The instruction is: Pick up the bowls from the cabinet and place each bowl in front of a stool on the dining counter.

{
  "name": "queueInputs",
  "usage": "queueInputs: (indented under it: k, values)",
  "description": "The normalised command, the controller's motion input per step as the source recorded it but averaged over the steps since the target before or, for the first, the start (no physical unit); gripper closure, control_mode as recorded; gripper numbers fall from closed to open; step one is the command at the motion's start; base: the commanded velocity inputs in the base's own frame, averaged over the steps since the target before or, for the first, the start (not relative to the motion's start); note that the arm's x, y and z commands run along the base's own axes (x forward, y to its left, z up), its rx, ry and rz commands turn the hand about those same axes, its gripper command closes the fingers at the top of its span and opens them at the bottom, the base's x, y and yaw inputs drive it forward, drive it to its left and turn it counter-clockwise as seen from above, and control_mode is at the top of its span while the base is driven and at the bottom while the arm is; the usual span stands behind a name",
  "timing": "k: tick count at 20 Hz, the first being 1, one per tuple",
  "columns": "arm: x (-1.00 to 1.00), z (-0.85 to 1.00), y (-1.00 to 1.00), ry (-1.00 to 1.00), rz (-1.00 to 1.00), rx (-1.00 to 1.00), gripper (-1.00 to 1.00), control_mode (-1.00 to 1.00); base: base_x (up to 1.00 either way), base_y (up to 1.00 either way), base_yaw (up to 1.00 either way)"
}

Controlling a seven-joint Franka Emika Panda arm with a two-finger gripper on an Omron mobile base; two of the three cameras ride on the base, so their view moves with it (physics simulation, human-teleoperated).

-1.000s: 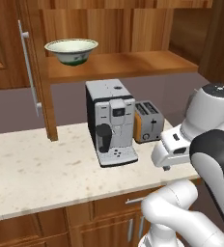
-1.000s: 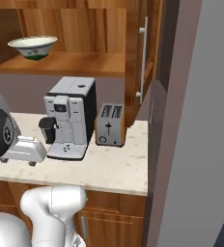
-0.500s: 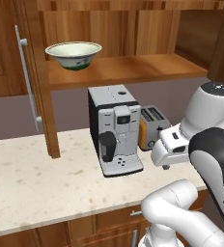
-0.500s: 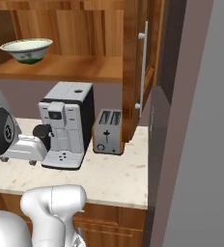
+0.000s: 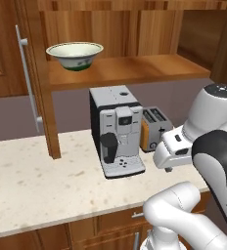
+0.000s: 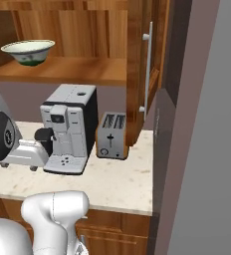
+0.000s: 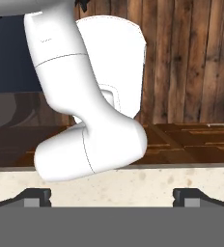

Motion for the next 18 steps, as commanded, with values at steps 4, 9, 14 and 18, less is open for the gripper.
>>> queueInputs:
  k: [4, 9, 14, 18]
  values:
    - [0.0, 0.0, 0.0, 0.0, 0.0, 0.0, -1.0, 1.0, 0.0, 0.0, 0.0]
    - [0.0, 0.0, 0.0, 0.0, 0.0, 0.0, -1.0, -1.0, 0.0, 0.01, 0.0]
    - [-0.01, 0.09, 0.0, 0.01, -0.07, 0.14, -1.0, -1.0, 0.0, 0.0, 0.0]
    - [0.0, 0.19, 0.11, 0.06, -0.19, 0.2, -1.0, -1.0, 0.0, 0.0, 0.0]
